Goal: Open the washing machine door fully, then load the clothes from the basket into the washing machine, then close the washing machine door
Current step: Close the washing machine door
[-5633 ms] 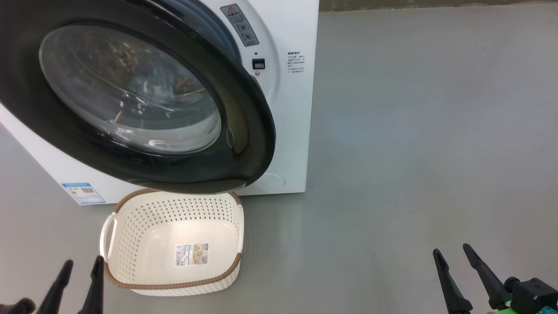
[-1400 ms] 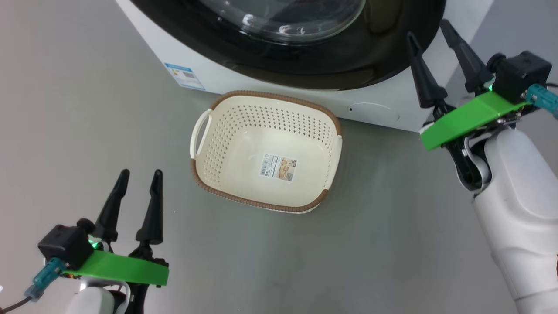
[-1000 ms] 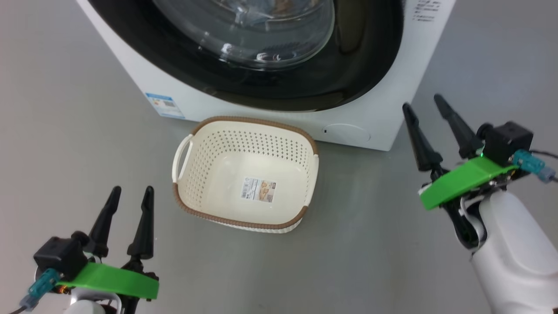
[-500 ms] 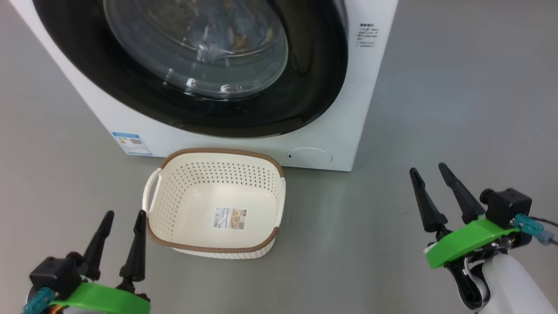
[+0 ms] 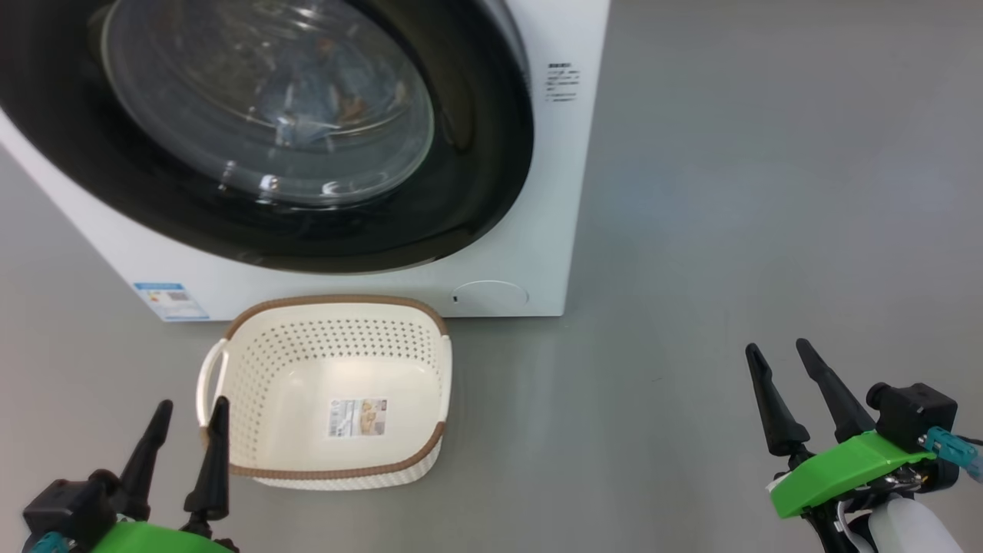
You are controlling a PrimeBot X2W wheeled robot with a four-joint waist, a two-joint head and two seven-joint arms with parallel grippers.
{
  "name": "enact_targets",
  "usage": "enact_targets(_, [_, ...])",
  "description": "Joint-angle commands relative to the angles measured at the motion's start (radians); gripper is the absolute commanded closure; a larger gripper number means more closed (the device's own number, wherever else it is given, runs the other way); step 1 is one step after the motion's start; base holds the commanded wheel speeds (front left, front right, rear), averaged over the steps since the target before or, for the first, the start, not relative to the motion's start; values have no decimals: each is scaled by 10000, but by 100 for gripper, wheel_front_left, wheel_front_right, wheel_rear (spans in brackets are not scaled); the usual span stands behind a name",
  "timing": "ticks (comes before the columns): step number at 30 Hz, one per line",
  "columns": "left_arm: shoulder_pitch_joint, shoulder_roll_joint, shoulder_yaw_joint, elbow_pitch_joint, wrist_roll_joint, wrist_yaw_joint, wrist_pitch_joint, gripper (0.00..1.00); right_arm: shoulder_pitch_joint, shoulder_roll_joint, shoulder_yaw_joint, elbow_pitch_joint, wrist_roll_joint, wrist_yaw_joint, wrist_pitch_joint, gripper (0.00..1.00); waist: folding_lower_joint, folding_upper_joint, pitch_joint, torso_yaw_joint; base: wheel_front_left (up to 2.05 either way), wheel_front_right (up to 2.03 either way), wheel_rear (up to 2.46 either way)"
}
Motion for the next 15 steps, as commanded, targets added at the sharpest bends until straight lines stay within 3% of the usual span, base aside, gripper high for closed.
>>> enact_targets(1, [-53, 302, 449, -189, -53, -31, -93, 0, 126, -54, 132, -255, -3, -25, -48, 0, 0, 0, -103, -250, 0, 0, 0])
enact_targets(15, [201, 386, 769, -87, 86, -31, -93, 0, 741, -110, -263, -411, -32, -25, -48, 0, 0, 0, -318, -792, 0, 0, 0])
